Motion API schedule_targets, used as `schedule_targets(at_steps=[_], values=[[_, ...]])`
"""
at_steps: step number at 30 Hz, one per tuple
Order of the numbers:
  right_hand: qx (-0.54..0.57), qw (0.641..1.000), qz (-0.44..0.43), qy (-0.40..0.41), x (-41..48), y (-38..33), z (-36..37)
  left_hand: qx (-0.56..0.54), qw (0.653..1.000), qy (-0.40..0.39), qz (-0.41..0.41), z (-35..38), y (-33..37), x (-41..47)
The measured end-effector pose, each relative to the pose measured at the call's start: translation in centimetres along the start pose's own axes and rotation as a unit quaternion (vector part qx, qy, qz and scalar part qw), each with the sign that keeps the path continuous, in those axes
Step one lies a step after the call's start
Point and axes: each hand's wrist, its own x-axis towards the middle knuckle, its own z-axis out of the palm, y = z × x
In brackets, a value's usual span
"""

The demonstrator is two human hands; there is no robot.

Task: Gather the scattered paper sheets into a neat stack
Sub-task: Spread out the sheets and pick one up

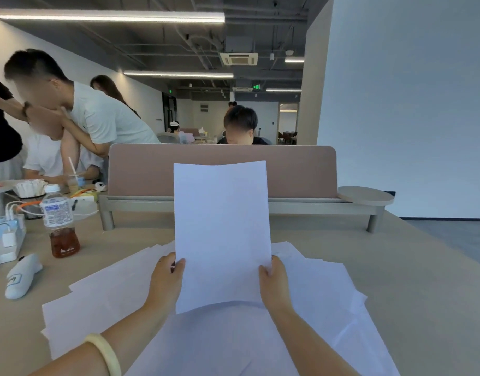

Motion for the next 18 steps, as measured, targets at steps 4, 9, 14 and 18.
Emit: schedule_targets(at_steps=[4, 9, 14, 18], values=[[-0.018, 0.999, 0.003, 0.048, 1.8, 0.5, -7.0, -0.015, 0.998, -0.053, 0.010, 5.7, 3.2, -0.6], [-0.043, 0.989, 0.034, 0.138, 3.9, 3.2, -17.8, -0.010, 0.987, -0.158, 0.010, 15.8, 6.4, -1.7], [-0.129, 0.969, 0.076, 0.198, 5.2, 7.0, -27.6, 0.000, 0.966, -0.257, 0.011, 25.9, 9.8, -4.9], [-0.222, 0.944, 0.121, 0.212, 6.6, 10.5, -33.6, 0.027, 0.947, -0.321, 0.018, 33.0, 10.8, -6.4]])
